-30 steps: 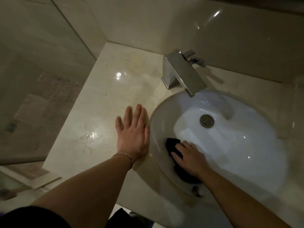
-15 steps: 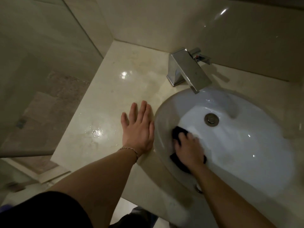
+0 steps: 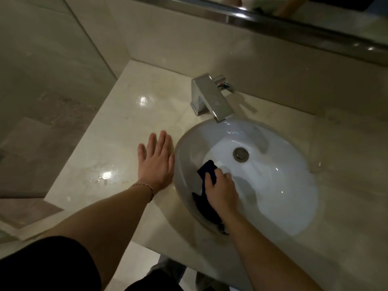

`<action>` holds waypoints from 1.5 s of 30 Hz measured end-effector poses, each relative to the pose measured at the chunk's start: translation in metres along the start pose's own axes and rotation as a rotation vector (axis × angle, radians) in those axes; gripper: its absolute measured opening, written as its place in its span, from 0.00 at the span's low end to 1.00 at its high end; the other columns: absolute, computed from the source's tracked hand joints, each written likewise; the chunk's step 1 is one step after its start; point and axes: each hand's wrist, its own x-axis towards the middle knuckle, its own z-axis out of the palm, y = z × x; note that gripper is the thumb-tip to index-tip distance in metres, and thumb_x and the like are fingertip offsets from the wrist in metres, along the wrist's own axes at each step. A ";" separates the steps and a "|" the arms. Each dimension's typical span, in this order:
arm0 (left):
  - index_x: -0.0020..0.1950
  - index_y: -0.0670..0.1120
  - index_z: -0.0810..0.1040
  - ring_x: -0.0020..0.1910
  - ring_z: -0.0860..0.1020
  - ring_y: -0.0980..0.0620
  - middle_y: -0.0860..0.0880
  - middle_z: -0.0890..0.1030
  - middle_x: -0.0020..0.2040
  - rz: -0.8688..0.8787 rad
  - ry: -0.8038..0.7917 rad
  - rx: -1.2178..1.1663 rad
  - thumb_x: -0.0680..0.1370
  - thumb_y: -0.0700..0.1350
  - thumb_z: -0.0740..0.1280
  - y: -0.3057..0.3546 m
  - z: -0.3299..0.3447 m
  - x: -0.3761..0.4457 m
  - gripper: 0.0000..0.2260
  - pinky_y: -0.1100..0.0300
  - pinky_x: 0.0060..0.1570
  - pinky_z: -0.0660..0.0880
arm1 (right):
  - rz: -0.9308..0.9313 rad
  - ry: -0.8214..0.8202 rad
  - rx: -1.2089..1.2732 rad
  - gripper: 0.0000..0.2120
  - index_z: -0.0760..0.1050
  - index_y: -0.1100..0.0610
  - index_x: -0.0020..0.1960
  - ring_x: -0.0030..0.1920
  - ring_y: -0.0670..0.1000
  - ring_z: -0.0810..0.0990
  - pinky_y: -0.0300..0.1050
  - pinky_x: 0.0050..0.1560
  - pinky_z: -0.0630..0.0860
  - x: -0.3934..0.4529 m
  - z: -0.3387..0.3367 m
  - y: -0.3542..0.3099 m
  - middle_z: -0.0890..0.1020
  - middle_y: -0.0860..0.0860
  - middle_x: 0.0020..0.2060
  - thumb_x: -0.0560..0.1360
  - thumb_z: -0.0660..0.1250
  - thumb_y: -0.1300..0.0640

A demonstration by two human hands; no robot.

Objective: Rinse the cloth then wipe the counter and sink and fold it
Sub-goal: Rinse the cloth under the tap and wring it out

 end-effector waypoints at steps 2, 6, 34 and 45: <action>0.84 0.50 0.42 0.81 0.35 0.47 0.51 0.39 0.83 -0.018 -0.020 -0.009 0.84 0.57 0.42 0.002 -0.001 0.001 0.29 0.43 0.78 0.33 | -0.009 0.037 0.010 0.17 0.71 0.53 0.59 0.52 0.56 0.76 0.50 0.46 0.73 -0.003 -0.009 -0.007 0.73 0.52 0.52 0.82 0.54 0.42; 0.83 0.46 0.51 0.83 0.42 0.46 0.47 0.48 0.84 -0.034 0.020 -0.071 0.86 0.52 0.46 0.023 -0.006 -0.004 0.26 0.43 0.78 0.34 | 0.048 0.074 0.116 0.17 0.72 0.51 0.57 0.49 0.54 0.76 0.51 0.47 0.76 -0.004 -0.027 -0.017 0.73 0.50 0.49 0.81 0.56 0.39; 0.52 0.41 0.80 0.45 0.82 0.44 0.41 0.84 0.47 -0.511 -0.113 -1.287 0.84 0.61 0.57 0.153 -0.039 0.014 0.24 0.50 0.46 0.80 | 0.067 0.044 0.316 0.25 0.74 0.53 0.58 0.51 0.54 0.78 0.52 0.50 0.76 0.037 -0.128 -0.042 0.77 0.56 0.54 0.81 0.48 0.36; 0.41 0.39 0.73 0.36 0.73 0.49 0.43 0.76 0.37 -0.527 0.147 -1.141 0.85 0.56 0.60 0.153 -0.032 0.038 0.22 0.53 0.39 0.69 | -0.056 -0.022 0.499 0.15 0.76 0.54 0.61 0.51 0.57 0.82 0.61 0.52 0.82 0.126 -0.174 -0.099 0.81 0.54 0.52 0.82 0.61 0.44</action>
